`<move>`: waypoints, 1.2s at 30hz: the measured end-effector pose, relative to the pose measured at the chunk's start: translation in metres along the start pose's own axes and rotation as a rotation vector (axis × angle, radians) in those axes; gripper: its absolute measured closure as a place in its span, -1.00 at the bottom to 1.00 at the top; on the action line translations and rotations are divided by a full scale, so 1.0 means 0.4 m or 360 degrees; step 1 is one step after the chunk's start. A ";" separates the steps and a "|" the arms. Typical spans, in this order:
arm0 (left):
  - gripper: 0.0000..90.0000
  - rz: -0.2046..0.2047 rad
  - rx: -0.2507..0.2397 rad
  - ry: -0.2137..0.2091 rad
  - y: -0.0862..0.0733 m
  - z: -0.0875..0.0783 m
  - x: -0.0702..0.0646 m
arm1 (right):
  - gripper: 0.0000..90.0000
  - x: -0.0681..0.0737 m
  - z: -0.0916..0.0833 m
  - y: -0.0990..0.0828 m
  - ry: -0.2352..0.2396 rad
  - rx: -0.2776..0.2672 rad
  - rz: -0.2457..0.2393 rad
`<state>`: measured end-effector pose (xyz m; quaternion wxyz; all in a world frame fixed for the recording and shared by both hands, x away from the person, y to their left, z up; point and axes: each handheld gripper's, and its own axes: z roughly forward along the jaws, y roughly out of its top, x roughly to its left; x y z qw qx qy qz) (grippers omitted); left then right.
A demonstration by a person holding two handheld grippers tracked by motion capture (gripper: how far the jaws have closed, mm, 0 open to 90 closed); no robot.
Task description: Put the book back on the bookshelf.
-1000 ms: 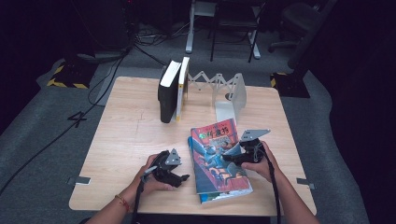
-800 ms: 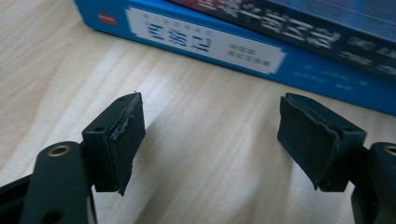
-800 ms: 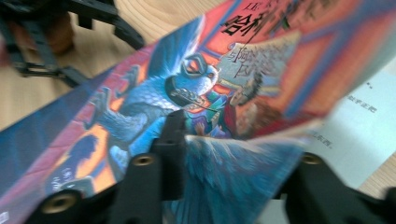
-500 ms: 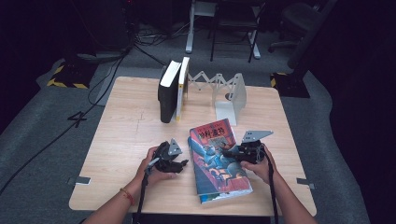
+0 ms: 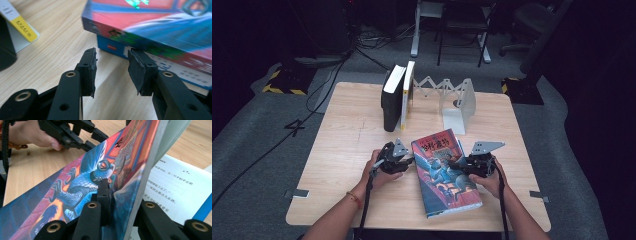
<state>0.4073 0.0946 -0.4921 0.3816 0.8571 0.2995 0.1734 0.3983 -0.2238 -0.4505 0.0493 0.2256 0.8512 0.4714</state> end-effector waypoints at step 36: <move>0.99 0.0025 -0.0475 -0.0267 0.176 -0.096 0.058 | 0.58 0.046 -0.094 0.079 -0.0027 -0.0229 -0.0273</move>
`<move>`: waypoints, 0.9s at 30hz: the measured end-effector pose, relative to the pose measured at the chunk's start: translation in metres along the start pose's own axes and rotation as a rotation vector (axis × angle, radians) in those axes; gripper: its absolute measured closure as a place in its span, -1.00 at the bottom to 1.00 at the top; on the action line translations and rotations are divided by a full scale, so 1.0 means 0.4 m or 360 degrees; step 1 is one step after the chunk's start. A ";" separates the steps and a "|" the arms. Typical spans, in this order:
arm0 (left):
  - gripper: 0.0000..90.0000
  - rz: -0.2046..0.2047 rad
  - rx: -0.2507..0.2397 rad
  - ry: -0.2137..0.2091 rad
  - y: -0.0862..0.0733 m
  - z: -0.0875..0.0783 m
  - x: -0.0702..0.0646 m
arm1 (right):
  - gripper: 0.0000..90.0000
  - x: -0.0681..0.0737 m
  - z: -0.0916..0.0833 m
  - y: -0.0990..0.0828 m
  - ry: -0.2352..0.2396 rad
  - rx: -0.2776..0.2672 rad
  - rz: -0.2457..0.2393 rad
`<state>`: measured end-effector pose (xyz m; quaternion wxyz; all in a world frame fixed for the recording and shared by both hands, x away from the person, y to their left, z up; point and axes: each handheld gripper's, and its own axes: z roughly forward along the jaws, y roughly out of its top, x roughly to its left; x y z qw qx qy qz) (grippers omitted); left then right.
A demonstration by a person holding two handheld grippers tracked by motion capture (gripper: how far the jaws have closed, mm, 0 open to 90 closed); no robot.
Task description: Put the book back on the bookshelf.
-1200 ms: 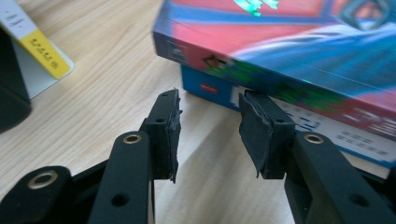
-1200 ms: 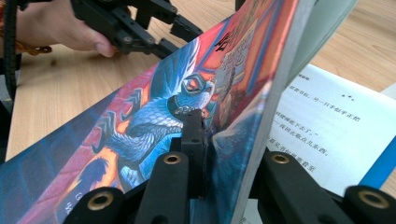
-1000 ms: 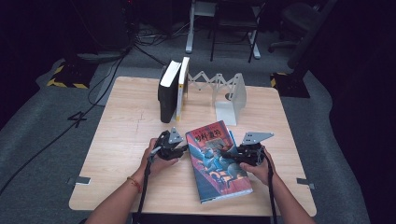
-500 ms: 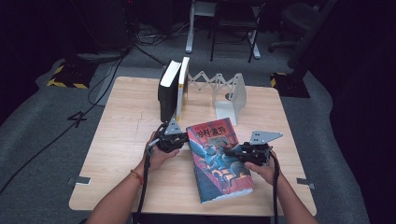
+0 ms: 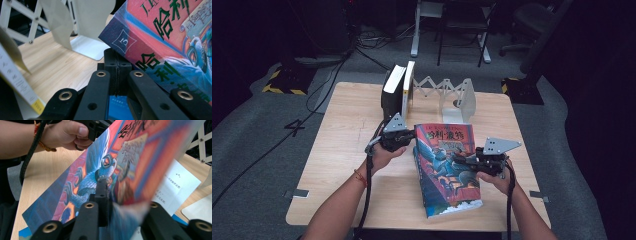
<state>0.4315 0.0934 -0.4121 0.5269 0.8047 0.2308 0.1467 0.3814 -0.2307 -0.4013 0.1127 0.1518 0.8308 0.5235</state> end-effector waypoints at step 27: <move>0.99 0.0215 -0.0068 0.0033 0.150 -0.078 -0.057 | 0.85 0.059 -0.010 0.049 -0.0285 -0.0138 -0.0217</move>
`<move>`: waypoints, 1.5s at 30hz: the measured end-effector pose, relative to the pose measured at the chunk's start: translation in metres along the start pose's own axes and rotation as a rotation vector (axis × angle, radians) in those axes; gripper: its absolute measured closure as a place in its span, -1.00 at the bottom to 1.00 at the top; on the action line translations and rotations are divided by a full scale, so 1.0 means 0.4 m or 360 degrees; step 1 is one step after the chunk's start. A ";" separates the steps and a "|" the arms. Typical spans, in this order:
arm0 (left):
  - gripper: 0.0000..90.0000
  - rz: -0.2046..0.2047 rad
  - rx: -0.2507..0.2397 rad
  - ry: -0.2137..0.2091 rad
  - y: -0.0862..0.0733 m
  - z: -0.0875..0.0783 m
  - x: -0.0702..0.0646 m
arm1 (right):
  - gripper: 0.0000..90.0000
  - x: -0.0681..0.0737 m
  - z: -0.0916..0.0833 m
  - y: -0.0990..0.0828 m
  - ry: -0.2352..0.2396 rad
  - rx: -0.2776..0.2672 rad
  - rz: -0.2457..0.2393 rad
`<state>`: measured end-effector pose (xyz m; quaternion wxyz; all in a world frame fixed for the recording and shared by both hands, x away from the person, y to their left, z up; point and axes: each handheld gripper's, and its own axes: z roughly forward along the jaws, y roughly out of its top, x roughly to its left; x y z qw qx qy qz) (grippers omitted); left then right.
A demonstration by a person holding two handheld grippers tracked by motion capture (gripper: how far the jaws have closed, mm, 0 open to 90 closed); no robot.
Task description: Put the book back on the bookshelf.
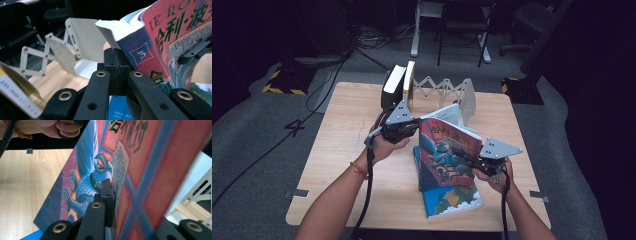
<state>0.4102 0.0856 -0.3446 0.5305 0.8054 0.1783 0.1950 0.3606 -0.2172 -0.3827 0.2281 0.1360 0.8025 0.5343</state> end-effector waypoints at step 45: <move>0.42 0.0028 0.0312 -0.0114 -0.244 -0.043 -0.201 | 0.88 0.100 -0.091 -0.035 0.0005 -0.0135 -0.0085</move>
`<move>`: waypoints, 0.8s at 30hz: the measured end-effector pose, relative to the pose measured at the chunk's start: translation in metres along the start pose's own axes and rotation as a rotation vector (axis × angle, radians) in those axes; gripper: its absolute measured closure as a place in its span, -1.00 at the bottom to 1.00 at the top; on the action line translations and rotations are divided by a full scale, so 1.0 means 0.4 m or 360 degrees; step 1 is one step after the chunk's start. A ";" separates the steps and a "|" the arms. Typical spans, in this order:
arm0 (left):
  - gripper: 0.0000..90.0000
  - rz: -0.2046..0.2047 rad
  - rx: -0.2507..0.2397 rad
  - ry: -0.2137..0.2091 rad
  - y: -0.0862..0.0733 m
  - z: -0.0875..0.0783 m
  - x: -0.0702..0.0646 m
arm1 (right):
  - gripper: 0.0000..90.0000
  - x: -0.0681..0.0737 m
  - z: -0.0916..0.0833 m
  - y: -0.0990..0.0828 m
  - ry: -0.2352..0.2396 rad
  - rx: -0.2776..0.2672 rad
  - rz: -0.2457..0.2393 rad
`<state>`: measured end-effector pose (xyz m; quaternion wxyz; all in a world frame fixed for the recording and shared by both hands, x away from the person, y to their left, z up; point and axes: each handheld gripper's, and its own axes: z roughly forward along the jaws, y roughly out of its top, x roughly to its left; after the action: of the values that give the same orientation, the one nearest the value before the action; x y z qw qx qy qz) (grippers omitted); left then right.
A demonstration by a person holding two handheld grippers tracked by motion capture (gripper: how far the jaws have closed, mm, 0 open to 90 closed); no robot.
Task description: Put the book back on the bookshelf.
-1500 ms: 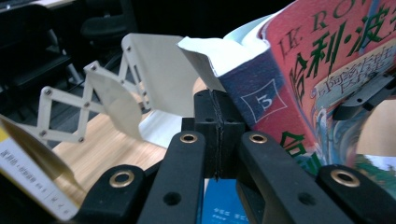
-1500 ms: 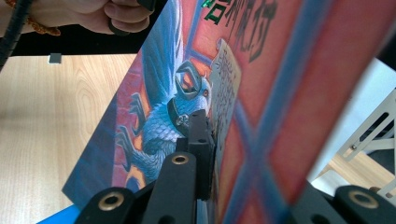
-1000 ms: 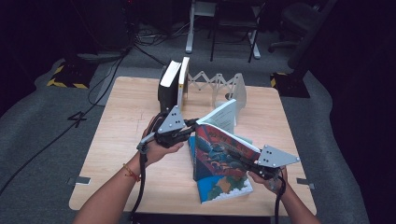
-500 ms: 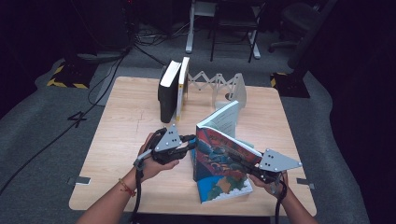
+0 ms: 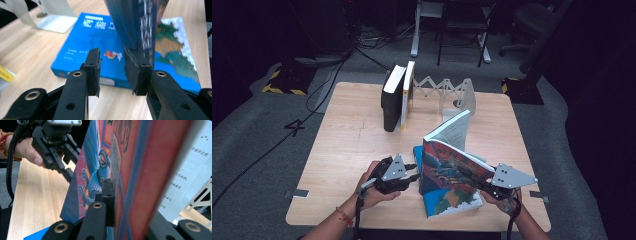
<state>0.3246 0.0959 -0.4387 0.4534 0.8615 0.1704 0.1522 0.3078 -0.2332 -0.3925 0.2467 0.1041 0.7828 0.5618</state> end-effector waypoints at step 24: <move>-0.04 -0.0036 -0.0009 -0.0104 -0.007 0.096 -0.070 | 0.87 0.013 -0.021 -0.008 0.0029 -0.0013 -0.0004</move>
<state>0.3149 0.0572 -0.4649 0.4628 0.8628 0.1647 0.1193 0.2995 -0.2390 -0.3948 0.2405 0.0969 0.7829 0.5655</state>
